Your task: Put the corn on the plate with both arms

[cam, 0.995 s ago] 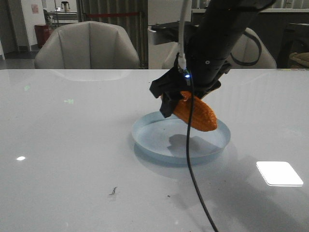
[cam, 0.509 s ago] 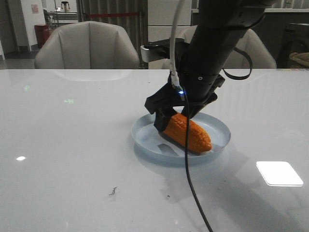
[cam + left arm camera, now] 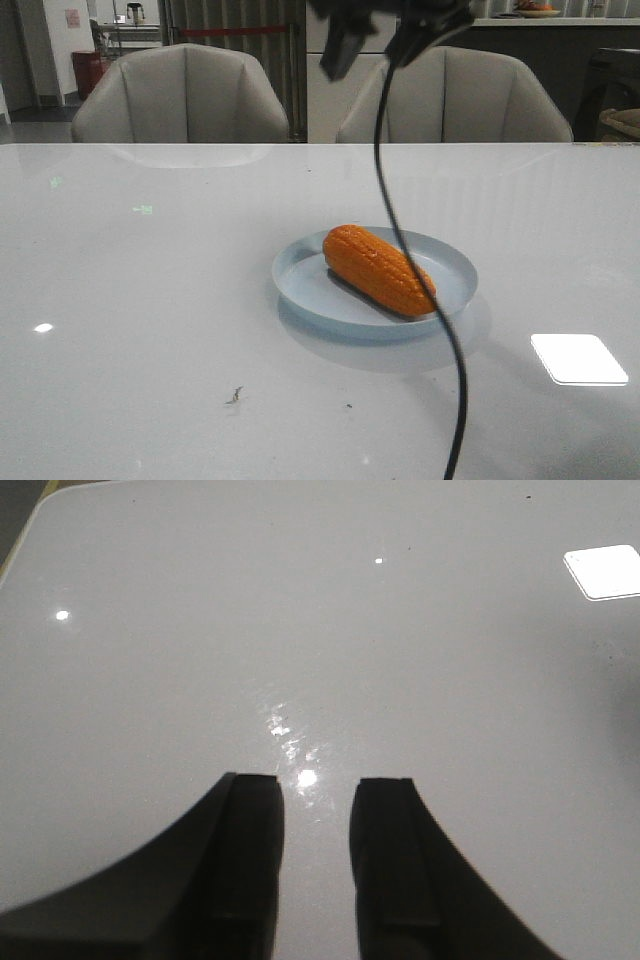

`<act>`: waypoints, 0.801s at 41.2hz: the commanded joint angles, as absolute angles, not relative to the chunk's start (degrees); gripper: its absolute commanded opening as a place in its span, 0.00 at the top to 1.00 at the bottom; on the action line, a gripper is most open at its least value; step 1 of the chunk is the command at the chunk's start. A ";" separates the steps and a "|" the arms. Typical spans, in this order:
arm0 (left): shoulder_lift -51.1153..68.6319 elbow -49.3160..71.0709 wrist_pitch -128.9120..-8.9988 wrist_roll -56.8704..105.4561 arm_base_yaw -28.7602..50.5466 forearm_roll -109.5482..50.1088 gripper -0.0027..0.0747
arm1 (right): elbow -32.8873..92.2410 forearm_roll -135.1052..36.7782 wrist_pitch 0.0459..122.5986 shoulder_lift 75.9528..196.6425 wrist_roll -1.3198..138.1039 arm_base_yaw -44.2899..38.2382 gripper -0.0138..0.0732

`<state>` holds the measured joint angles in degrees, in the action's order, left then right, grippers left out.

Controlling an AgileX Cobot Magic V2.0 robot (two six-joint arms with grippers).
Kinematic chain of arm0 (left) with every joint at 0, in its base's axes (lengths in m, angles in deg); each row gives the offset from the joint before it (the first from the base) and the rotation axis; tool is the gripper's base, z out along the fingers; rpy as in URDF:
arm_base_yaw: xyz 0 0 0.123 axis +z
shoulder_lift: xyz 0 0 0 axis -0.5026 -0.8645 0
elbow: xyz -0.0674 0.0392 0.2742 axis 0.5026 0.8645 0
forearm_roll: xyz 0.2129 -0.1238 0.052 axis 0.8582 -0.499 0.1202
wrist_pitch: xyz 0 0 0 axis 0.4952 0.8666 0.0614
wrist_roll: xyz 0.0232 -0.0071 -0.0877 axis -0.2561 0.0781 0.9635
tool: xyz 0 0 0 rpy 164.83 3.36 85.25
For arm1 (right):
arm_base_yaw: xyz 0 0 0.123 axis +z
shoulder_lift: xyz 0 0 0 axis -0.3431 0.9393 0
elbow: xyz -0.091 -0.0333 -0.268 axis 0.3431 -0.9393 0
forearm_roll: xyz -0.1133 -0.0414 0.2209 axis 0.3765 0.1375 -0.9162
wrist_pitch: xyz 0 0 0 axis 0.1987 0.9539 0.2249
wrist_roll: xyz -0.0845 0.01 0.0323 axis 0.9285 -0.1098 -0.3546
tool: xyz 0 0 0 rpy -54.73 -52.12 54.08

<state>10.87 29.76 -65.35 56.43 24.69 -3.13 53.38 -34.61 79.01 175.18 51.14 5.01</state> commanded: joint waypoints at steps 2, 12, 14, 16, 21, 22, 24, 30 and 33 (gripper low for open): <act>11.83 28.13 -69.92 56.84 24.67 -3.55 0.62 | 55.34 -36.89 84.06 165.48 45.63 -1.84 0.20; 11.83 28.13 -69.92 56.84 24.67 -3.55 0.62 | 46.92 -37.53 88.67 151.41 47.97 -17.32 0.20; 11.83 28.13 -69.92 56.84 24.67 -3.55 0.62 | 43.91 -37.53 88.67 148.47 48.52 -19.56 0.20; 11.83 28.13 -69.92 56.84 24.67 -3.55 0.62 | 40.52 -37.53 88.67 145.30 48.83 -21.76 0.20; 11.83 28.13 -69.92 56.84 24.67 -3.55 0.62 | 31.22 -37.58 87.98 137.03 48.83 -24.39 0.20; 11.83 28.13 -69.92 56.84 24.67 -3.55 0.62 | 29.05 -37.58 87.81 135.06 48.83 -24.45 0.20; 11.83 28.13 -69.92 56.84 24.67 -3.55 0.62 | 25.99 -37.58 87.30 132.23 48.83 -24.45 0.20; 11.83 28.13 -69.92 56.84 24.56 -3.55 0.62 | 18.05 -37.76 86.55 123.99 48.83 -24.38 0.20; 11.83 28.13 -69.92 56.84 24.56 -3.55 0.62 | 16.18 -38.15 87.19 121.91 48.83 -24.34 0.20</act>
